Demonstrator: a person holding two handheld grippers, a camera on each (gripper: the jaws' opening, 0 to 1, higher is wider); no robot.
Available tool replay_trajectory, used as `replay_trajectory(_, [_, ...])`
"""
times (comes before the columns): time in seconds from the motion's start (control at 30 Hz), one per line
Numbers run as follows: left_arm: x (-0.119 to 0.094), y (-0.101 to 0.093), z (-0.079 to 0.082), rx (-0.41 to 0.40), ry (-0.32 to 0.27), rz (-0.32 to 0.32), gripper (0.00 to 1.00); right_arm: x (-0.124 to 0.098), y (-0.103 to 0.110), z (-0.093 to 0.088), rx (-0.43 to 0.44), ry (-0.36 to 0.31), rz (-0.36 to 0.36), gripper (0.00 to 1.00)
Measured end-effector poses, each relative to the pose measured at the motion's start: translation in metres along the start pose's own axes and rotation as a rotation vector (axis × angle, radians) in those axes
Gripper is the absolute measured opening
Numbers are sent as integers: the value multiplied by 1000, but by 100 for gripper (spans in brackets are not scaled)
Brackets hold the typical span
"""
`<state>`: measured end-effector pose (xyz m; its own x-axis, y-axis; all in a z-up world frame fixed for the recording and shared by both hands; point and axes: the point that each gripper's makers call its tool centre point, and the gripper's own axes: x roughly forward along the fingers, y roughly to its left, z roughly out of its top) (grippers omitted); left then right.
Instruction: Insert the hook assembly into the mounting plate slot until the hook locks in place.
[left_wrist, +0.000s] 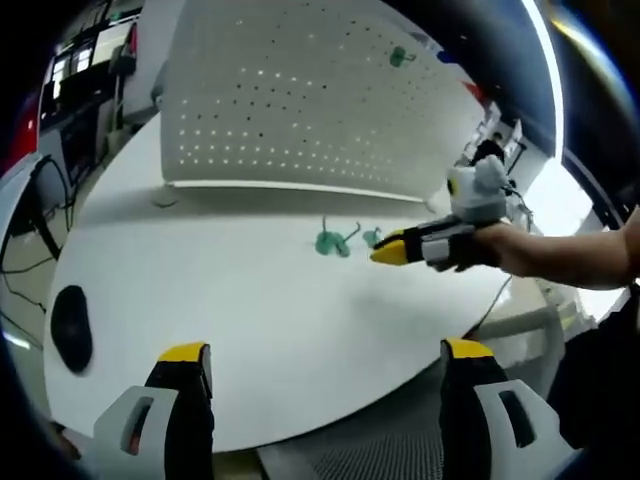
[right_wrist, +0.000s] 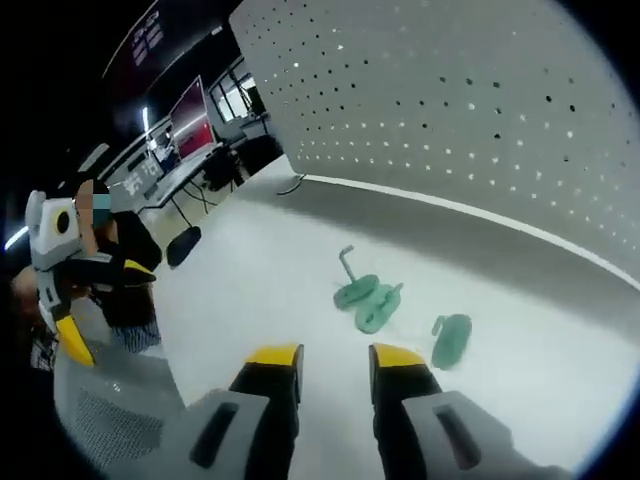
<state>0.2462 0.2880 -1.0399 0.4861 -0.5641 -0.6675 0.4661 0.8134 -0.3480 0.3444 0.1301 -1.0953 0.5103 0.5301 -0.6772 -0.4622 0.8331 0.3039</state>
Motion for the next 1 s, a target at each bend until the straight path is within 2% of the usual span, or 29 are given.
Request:
replay_trajectory(0.47, [4, 5, 2, -25, 5, -1, 95, 26, -30, 20, 138, -1, -54, 21])
replay_trajectory(0.7, [5, 6, 2, -33, 4, 2, 95, 33, -36, 19, 222, 17, -71, 12])
replay_trajectory(1.0, [5, 3, 3, -29, 1, 1, 95, 32, -38, 21, 254, 16, -98, 1])
